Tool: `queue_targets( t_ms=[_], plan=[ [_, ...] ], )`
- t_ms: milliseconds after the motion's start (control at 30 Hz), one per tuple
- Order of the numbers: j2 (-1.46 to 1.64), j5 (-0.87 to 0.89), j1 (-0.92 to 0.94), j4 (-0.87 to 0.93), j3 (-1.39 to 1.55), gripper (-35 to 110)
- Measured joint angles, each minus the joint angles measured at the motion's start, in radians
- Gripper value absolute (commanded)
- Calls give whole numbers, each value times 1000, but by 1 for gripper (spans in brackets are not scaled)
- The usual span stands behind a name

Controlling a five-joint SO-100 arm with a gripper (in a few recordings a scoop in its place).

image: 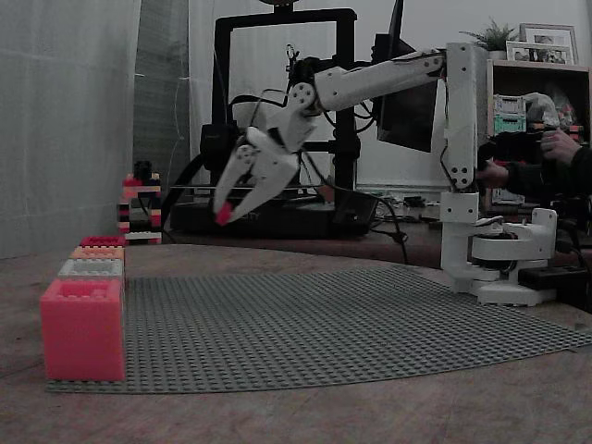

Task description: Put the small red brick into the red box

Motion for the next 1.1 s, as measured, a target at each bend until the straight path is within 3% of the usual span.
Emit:
queue_targets(
  t_ms=[167,667,1100],
  plan=[
    [-123,91,-83,-86,-77,0],
    [-509,517,-178,152,-721,0],
    [-804,603,-252,267,-1186,0]
  ],
)
